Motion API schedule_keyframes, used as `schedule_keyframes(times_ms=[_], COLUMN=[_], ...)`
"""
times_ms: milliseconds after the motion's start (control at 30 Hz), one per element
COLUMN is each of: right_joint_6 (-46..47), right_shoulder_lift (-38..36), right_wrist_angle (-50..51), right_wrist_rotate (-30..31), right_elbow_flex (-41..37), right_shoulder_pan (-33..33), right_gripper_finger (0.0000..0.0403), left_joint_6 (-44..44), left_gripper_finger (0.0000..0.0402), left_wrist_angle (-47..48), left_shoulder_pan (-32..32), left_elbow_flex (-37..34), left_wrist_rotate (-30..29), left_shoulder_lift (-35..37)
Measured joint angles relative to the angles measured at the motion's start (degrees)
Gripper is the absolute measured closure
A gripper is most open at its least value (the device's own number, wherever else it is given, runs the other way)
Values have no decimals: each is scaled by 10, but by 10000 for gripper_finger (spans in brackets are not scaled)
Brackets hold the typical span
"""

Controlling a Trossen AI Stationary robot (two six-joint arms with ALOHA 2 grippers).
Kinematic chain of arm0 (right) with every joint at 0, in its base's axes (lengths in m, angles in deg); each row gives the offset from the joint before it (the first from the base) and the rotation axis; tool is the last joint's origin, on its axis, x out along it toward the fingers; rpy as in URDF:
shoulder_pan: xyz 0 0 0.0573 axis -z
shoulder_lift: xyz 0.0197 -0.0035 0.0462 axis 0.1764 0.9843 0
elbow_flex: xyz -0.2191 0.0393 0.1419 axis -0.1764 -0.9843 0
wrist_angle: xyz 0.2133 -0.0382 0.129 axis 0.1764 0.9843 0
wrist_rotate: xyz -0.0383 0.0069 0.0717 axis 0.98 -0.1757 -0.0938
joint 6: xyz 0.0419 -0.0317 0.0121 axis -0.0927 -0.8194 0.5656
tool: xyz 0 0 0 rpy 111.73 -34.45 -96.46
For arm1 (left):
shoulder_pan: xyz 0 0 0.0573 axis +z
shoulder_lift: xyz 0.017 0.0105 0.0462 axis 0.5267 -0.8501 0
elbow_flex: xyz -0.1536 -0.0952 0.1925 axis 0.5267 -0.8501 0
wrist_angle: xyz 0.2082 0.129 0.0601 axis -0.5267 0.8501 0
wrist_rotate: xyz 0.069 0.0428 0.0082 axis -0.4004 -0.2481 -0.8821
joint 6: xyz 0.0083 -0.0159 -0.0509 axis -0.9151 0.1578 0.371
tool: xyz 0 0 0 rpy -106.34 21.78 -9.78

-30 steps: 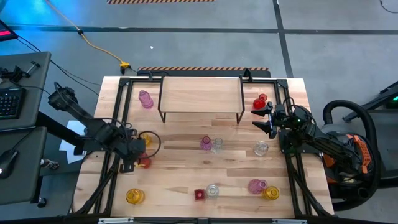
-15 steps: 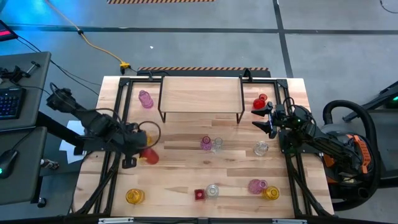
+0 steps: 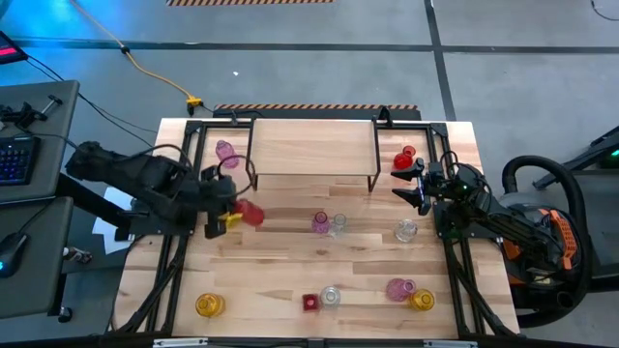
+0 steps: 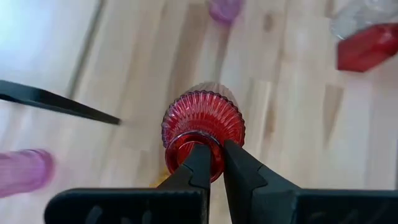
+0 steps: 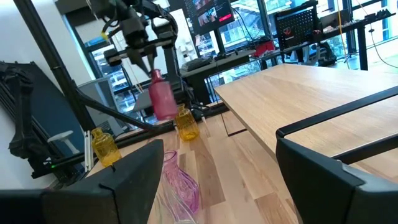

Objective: Sort vases onto shelf
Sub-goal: Put the left red vase on the shelf

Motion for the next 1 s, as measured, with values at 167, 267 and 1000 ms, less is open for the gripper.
schedule_keyframes(times_ms=[167, 267, 1000], right_joint_6=[0, 0, 0], right_shoulder_lift=[0, 0, 0], right_wrist_angle=[0, 0, 0], right_wrist_rotate=[0, 0, 0], right_elbow_flex=[0, 0, 0], right_shoulder_pan=[0, 0, 0], right_gripper_finger=[100, 100, 100], left_joint_6=[-47, -67, -149], left_gripper_finger=[393, 393, 394], left_wrist_angle=[-1, -2, -4], left_shoulder_pan=[58, 83, 182], left_elbow_flex=[18, 34, 155], left_wrist_rotate=[-7, -12, -18], left_shoulder_lift=[-7, -16, -126])
